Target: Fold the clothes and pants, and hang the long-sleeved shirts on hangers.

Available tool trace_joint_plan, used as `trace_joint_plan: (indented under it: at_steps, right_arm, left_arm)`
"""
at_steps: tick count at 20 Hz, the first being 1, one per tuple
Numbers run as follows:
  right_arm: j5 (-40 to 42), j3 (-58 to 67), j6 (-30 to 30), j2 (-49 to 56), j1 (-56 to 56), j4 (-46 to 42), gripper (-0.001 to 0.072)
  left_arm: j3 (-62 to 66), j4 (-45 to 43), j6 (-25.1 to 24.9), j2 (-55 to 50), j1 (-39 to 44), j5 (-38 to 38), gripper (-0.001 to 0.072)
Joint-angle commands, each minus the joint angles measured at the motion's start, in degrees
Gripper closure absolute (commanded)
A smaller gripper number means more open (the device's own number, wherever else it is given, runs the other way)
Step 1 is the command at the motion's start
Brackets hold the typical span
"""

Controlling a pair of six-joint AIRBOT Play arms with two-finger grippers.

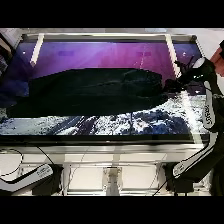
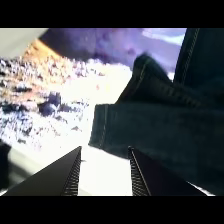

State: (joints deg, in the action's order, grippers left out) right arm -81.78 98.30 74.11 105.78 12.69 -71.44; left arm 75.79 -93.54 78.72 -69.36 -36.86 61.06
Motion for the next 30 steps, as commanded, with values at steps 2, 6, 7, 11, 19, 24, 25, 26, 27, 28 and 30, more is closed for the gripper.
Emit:
trace_joint_plan:
  at_steps: [2, 6, 7, 11, 19, 24, 25, 26, 27, 28, 30]
  right_arm:
    - [7.3, -1.8, 1.6, 1.4, -1.9, -2.0, 0.0308]
    - [6.2, -1.8, 1.6, 2.7, -2.0, -0.8, 0.0311]
    - [6.0, -1.8, 0.7, 2.7, -2.1, 1.7, 0.0317]
    - [1.5, -1.7, -4.6, 2.7, -2.7, 15.6, 0.0656]
    - [-15.0, -1.7, -12.5, -5.4, -1.6, 9.4, 0.0693]
    - [-14.6, -1.8, -11.3, -14.8, 5.7, 6.3, 0.0693]
    - [-14.7, -1.8, -10.4, -15.5, 7.1, 6.3, 0.0693]
    - [-14.7, -1.9, -9.7, -15.9, 8.2, 6.3, 0.0693]
    - [-14.9, -1.9, -8.9, -15.9, 8.8, 6.3, 0.0693]
    - [-14.9, -1.9, -8.8, -15.8, 9.1, 6.3, 0.0693]
    - [-14.7, -1.9, -8.8, -15.8, 9.1, 6.3, 0.0693]
  left_arm:
    - [0.1, -1.2, -1.2, -0.3, 0.0, 4.7, 0.0353]
    - [0.1, -1.2, -1.2, -0.4, 0.0, 5.8, 0.0353]
    - [0.1, -1.2, -1.2, -0.4, 0.0, 5.9, 0.0353]
    - [0.1, -1.2, -1.7, -0.4, 0.0, 6.8, 0.0335]
    - [0.0, -0.3, -4.2, -1.8, -1.2, 8.7, 0.0277]
    - [-0.1, -0.3, -5.3, -4.4, -1.2, 9.1, 0.0277]
    - [-0.1, -0.3, -5.9, -5.0, -1.2, 9.2, 0.0277]
    - [-0.2, -0.3, -6.7, -5.7, -1.2, 9.4, 0.0277]
    - [-0.2, -0.3, -7.9, -6.4, -1.2, 9.8, 0.0277]
    - [-0.2, -0.2, -9.2, -7.2, -1.2, 10.4, 0.0277]
    - [-0.2, 1.7, -12.9, -9.1, -1.3, 11.8, 0.0277]
